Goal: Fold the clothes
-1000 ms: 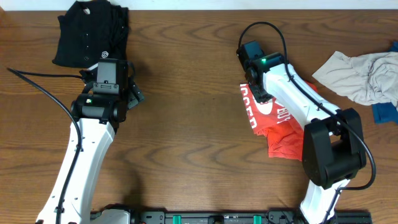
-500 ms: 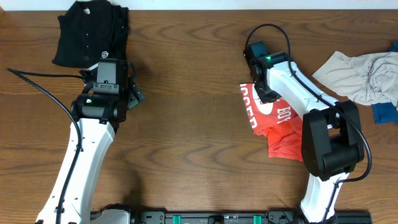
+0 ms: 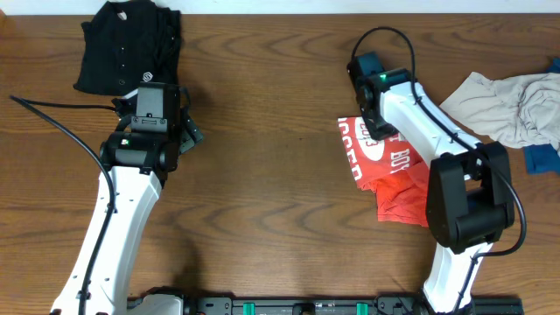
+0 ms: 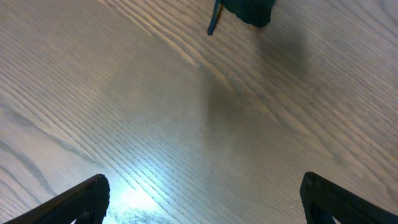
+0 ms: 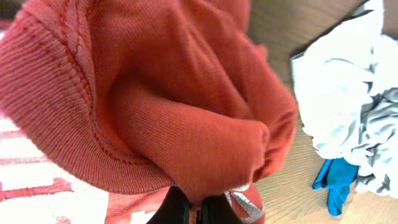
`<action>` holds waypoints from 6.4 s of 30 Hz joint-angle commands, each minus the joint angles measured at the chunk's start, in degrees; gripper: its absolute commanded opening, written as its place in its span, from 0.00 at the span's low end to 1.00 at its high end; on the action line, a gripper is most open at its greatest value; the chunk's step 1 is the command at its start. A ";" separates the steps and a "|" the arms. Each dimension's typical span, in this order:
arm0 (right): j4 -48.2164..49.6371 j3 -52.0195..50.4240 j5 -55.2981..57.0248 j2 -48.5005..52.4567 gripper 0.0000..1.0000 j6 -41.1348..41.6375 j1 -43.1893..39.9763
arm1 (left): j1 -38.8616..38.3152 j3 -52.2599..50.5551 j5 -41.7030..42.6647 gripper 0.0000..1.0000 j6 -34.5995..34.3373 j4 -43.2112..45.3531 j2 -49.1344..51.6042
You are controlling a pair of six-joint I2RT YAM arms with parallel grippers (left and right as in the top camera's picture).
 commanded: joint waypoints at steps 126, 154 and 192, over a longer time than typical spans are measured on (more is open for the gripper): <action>-8.31 11.56 -39.30 -9.18 0.32 -2.80 -20.17 | 0.20 -0.98 0.13 0.98 0.76 1.27 4.66; -3.61 7.76 -25.22 3.87 0.33 -0.22 -28.48 | 0.20 -0.98 0.13 0.98 0.76 0.02 4.66; -5.70 -2.86 -4.07 4.26 0.37 20.85 -35.28 | 0.20 -0.98 0.11 0.98 0.79 -0.35 4.66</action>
